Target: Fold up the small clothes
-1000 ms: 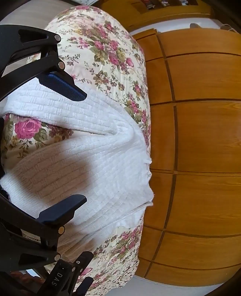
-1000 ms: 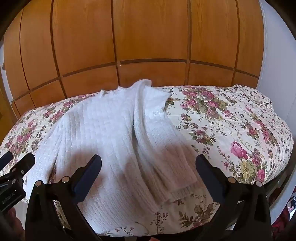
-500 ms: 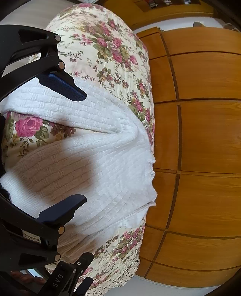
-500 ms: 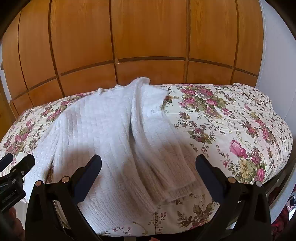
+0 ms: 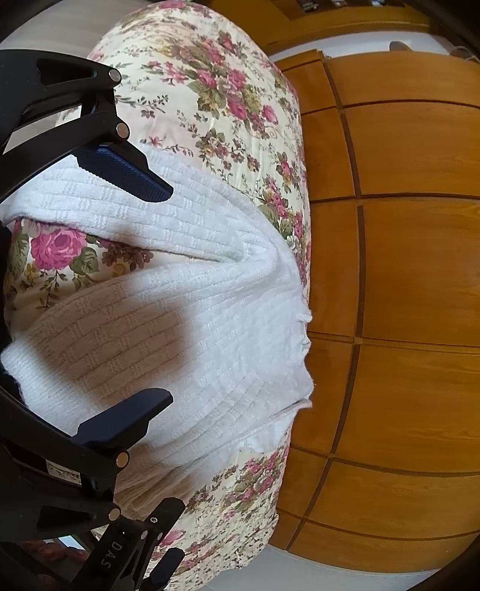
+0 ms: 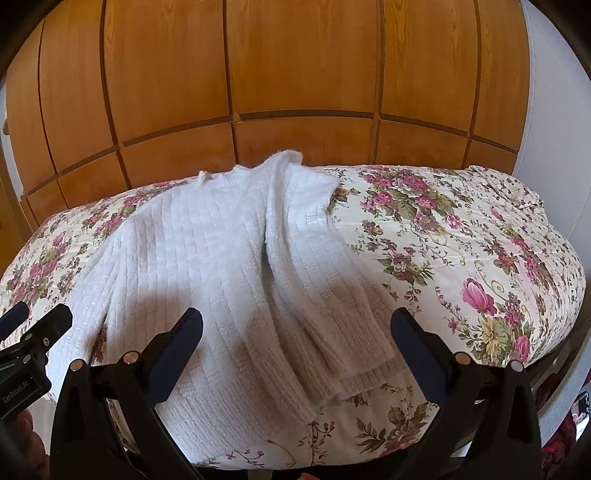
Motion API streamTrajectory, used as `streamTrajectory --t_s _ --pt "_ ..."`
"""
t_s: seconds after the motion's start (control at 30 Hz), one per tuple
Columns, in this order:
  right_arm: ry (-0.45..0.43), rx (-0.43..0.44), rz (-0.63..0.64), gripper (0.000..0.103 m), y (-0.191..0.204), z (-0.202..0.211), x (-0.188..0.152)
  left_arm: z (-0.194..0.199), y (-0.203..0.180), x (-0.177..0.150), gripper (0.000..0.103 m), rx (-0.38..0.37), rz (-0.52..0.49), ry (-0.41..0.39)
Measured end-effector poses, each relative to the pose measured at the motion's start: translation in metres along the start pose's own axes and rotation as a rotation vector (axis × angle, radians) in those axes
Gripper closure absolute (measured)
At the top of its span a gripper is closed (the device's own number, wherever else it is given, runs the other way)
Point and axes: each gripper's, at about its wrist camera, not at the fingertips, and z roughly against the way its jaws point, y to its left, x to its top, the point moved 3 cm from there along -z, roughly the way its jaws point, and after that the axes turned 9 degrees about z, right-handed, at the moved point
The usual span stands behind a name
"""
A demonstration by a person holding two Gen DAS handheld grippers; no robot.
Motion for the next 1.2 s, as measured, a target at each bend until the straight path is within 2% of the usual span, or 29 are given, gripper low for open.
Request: streamTrajectory --t_s 0.6,1.2 --pt "0.016 0.009 0.003 0.002 0.002 -0.003 0.001 -0.008 -0.001 -0.002 0.003 -0.044 0.002 0.050" --pt "0.026 0.012 0.009 0.002 0.004 -0.007 0.000 -0.013 -0.001 -0.004 0.003 -0.049 0.000 0.070"
